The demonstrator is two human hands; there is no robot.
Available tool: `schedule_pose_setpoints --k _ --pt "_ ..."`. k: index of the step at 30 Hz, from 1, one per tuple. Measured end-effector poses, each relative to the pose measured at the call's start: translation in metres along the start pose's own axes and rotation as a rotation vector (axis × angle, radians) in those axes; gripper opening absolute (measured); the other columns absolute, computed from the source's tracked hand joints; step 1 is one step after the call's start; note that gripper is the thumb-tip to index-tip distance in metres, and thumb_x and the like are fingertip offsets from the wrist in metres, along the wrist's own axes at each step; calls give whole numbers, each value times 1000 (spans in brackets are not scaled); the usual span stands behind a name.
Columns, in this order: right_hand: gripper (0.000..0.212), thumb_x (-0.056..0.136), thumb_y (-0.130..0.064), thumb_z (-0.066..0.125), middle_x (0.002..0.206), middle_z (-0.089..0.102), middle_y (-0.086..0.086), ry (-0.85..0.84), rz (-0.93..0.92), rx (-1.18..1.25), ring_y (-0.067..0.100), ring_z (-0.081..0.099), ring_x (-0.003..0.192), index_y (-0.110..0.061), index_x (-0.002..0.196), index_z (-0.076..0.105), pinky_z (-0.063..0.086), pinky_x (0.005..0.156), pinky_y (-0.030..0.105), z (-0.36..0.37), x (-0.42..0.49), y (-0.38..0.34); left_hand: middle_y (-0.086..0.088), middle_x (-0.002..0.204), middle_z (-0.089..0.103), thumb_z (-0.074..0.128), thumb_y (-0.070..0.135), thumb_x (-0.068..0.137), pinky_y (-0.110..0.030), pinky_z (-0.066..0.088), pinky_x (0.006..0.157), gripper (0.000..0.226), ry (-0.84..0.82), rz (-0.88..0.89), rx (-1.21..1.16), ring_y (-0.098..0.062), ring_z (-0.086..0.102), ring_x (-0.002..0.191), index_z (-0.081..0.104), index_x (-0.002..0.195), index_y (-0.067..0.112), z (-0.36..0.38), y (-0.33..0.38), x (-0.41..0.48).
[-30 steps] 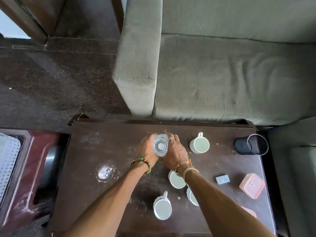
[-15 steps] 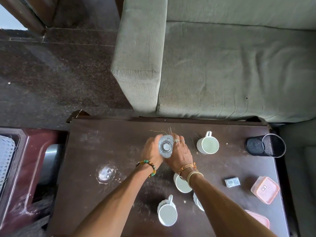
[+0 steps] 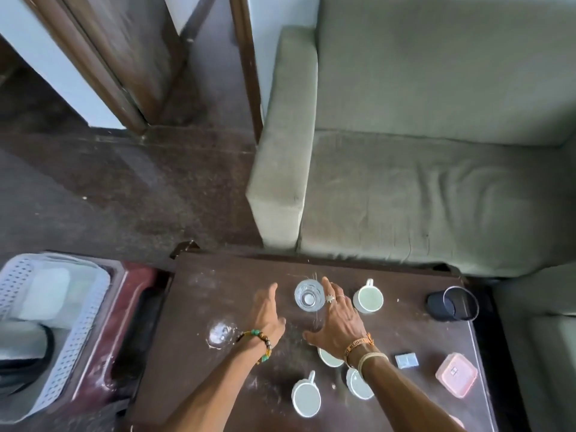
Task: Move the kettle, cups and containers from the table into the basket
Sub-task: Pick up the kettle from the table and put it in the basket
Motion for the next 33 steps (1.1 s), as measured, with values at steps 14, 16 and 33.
schedule_pose_setpoints --k 14,16,33 --pt "123 63 -83 56 160 25 6 109 -229 -41 23 27 146 -24 157 5 29 117 35 -100 -142 -128 0 146 42 63 30 88 -34 43 104 67 311 57 -62 -18 46 131 29 146 26 -140 4 -178" --pt "122 61 -86 53 159 28 4 141 -261 -48 21 29 145 -25 156 7 29 117 34 -102 -161 -150 1 144 44 63 32 87 -37 43 104 67 356 69 -76 -19 46 130 30 145 28 -158 -5 -197" --pt "115 64 -81 55 161 24 4 55 -561 -130 22 22 148 -29 155 8 29 117 37 51 -365 -355 1 137 55 67 31 82 -35 43 105 60 628 -103 -191 -17 53 126 45 137 21 -201 -252 -439"
Point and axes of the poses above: each hand's wrist, its own x-axis towards the middle knuckle, its own z-axis out of the palm, y = z × x, the point moved 7 cm from there along x, towards the middle knuckle
